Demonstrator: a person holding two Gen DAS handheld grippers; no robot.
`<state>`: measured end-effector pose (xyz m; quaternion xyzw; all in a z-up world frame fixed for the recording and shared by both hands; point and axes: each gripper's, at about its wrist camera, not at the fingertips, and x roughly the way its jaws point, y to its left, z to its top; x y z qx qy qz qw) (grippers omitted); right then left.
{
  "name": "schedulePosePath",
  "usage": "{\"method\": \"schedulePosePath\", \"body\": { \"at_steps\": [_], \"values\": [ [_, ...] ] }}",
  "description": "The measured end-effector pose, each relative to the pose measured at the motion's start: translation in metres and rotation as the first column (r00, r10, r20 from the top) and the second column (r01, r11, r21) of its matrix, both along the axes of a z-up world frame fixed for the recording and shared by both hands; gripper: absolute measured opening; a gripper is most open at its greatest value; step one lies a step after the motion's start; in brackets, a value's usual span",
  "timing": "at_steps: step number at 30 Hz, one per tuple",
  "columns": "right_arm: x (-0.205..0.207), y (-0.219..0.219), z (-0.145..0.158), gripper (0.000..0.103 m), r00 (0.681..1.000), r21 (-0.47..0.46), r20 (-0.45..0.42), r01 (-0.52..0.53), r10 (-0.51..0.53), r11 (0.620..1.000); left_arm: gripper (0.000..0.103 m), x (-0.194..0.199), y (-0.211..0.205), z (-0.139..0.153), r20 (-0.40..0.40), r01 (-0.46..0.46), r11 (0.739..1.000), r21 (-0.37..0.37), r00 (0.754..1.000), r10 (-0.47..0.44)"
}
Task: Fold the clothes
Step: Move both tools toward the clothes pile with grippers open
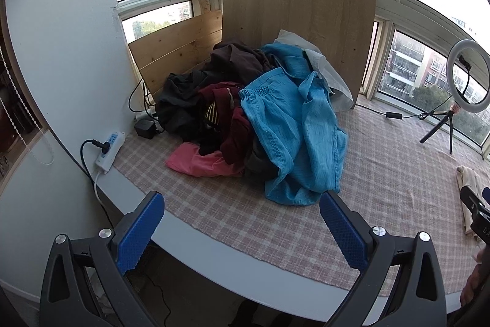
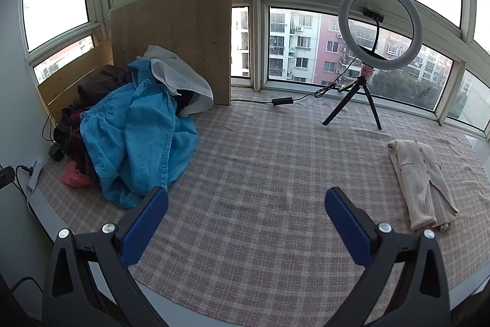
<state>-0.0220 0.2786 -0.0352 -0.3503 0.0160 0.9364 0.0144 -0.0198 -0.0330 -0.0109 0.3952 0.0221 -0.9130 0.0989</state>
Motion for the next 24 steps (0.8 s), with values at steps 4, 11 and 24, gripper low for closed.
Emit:
{"method": "schedulePosePath", "body": {
  "at_steps": [4, 11, 24],
  "values": [
    [-0.008, -0.006, 0.001, 0.103, 0.999, -0.007, -0.001, -0.044, 0.044, 0.999, 0.102, -0.001, -0.003, 0.001, 0.006, -0.018, 1.000, 0.000, 1.000, 0.018],
    [-0.023, -0.019, 0.004, 0.103, 0.996, -0.006, -0.010, -0.085, 0.085, 0.996, 0.102, -0.006, -0.009, 0.003, 0.003, -0.032, 0.999, -0.003, 0.999, 0.032],
    [-0.053, -0.066, 0.011, 0.103, 0.993, -0.022, -0.060, -0.103, 0.101, 0.994, 0.102, -0.050, -0.062, 0.004, -0.018, 0.023, 0.999, 0.028, 1.000, -0.023]
  ]
}}
